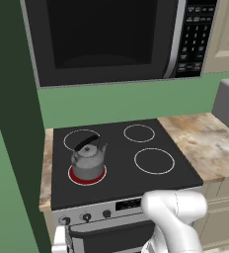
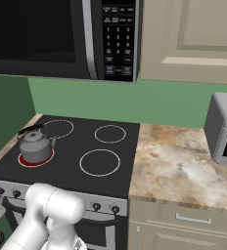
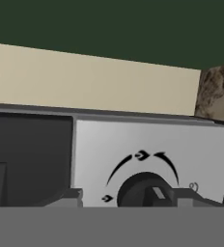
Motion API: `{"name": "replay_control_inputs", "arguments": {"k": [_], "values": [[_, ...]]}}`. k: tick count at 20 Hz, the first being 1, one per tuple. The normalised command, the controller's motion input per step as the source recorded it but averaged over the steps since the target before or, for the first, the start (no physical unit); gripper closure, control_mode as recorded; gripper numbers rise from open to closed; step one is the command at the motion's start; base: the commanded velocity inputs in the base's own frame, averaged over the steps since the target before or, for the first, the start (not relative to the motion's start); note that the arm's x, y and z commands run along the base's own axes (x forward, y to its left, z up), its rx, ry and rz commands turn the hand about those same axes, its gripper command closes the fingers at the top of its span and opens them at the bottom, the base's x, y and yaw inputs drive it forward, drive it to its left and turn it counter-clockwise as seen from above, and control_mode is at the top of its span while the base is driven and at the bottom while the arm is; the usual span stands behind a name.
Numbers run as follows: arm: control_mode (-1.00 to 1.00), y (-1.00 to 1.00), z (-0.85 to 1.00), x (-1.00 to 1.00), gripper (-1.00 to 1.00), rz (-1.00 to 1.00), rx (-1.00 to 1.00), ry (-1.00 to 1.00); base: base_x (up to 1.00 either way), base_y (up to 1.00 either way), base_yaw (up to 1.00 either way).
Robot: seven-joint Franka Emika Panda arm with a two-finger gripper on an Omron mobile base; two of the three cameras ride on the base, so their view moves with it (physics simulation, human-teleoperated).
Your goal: Lower the heat of the kettle.
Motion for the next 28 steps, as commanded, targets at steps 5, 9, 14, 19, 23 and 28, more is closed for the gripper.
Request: {"name": "replay_control_inputs", "arguments": {"k": [5,9,14,19,23,28], "values": [[-1.0,-0.24,0.26,0.37,1.0,0.0,0.1,0.08,0.0,0.0,0.0],[-1.0,-0.18,0.29,0.3,1.0,0.0,0.13,0.1,0.0,0.0,0.0],[-1.0,-0.16,0.15,0.15,1.0,0.0,0.17,0.03,0.0,0.0,0.0],[-1.0,-0.21,0.0,0.0,1.0,0.0,0.26,0.0,0.0,0.0,0.0],[-1.0,-0.22,0.02,0.08,1.0,0.0,0.35,0.0,0.0,0.0,0.0],[-1.0,-0.2,0.17,0.1,1.0,0.0,0.39,0.0,0.0,0.0,0.0]]}}
